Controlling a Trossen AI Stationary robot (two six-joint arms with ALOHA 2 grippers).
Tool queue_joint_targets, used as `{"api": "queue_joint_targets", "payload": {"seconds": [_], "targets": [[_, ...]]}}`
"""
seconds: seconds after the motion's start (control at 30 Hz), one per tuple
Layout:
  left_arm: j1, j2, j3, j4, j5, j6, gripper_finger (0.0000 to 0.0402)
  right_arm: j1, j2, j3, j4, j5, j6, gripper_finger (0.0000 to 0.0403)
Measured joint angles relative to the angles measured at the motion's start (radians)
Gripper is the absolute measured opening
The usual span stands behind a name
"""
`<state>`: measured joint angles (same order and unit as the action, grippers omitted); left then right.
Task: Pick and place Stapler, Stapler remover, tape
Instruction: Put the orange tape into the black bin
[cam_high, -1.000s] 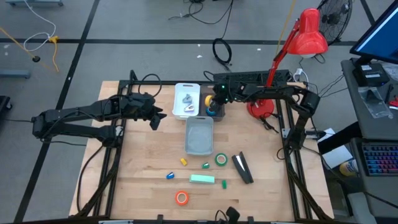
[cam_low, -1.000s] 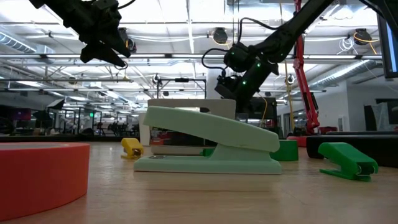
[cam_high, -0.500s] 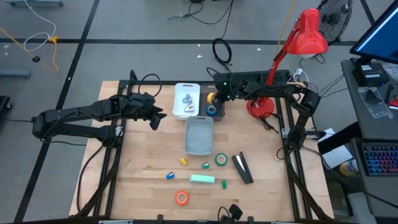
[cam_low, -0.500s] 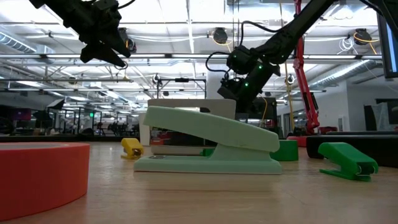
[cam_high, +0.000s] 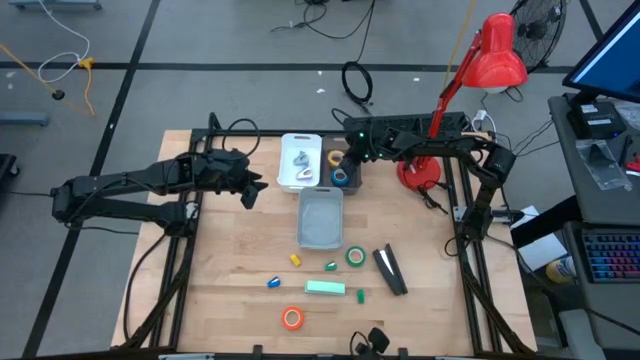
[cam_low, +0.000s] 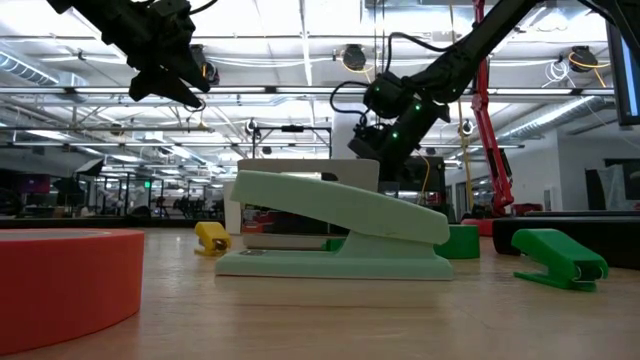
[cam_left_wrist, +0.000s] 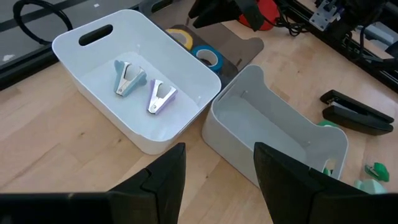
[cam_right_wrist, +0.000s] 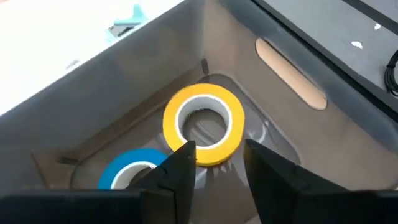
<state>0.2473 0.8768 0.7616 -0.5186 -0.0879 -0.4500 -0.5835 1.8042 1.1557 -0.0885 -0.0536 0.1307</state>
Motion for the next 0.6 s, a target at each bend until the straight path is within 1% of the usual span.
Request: {"api": "queue_joint_targets", "payload": {"seconds": [0.17,0.23,0.33,0.4,0.5,0.6], "targets": [[0.000,0.000,0.000,0.000,0.003,0.000,0.0191,0.001,-0.030,-0.002,0.003,-0.018,0.023,0.0138],[0.000,0.000,0.000,0.000,0.008,0.000,0.0191,0.004,-0.066,-0.002,0.005,-0.080,0.000,0.0138],[-0.001,0.000,0.000,0.000,0.008,0.000,0.0191,0.020,-0.132,-0.002,-0.012,-0.202,-0.045,0.0131],[-0.001,0.000,0.000,0.000,0.008,0.000,0.0191,0.036,-0.186,-0.002,-0.044,-0.268,-0.081,0.0126],[-0.001,0.000,0.000,0.000,0.008,0.000,0.0191,0.075,-0.268,-0.001,-0.118,-0.341,-0.143,0.0118],[-0.001,0.000,0.000,0.000,0.008,0.000,0.0191,0.129,-0.348,-0.002,-0.242,-0.370,-0.200,0.0111]]}}
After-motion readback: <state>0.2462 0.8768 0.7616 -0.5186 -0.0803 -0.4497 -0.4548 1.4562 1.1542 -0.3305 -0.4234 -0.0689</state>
